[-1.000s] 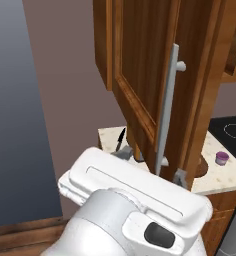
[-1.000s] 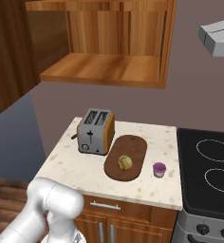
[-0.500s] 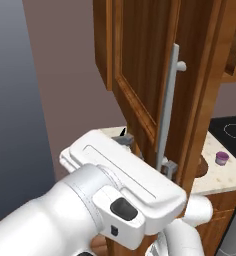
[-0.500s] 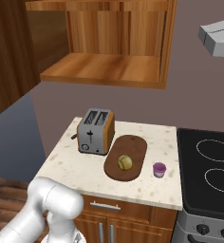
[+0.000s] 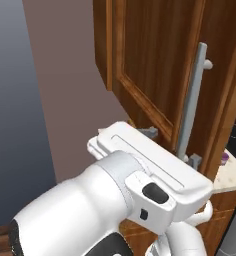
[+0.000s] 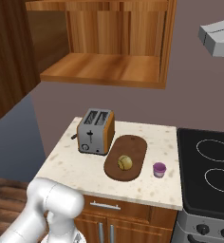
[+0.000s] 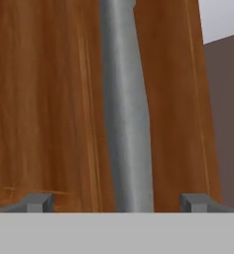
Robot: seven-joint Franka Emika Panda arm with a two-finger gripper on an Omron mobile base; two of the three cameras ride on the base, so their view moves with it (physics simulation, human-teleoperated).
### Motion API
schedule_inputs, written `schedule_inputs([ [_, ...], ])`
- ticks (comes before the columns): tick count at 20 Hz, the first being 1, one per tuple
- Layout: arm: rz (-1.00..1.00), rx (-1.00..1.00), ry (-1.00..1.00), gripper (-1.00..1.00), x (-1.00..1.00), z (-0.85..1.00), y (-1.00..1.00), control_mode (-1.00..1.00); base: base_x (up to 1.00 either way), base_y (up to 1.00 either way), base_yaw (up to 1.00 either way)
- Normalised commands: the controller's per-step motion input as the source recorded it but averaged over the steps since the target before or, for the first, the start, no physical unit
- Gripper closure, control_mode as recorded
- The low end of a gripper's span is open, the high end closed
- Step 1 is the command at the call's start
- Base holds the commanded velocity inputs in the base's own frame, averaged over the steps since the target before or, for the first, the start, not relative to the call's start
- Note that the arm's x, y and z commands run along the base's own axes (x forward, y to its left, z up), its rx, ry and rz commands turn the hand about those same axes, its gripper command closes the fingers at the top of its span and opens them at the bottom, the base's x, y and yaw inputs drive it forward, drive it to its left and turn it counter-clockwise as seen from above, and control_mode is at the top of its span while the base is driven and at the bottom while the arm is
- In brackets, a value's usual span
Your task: Pick the bread, place it on the cutting board, pick the jam, place it on the counter, and close the cabinet.
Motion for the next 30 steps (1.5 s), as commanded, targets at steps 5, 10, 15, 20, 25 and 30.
schedule_inputs([
  [5,0.01,0.00,0.00,-1.00,0.00,0.00,-0.57,-1.00,0.00,0.00,0.00],
  [10,0.00,0.00,0.00,-1.00,0.00,0.00,-0.47,-1.00,0.00,0.00,0.00],
  [15,0.00,0.00,0.00,-1.00,0.04,0.00,-0.48,-1.00,0.00,0.00,0.00],
  [20,0.00,0.00,0.00,-1.00,0.20,0.00,-0.46,-1.00,0.00,0.00,0.00],
  [25,0.00,0.00,0.00,-1.00,0.27,0.00,-0.47,-1.00,0.00,0.00,0.00],
  [30,0.00,0.00,0.00,-1.00,0.37,0.00,-0.42,-1.00,0.00,0.00,0.00],
])
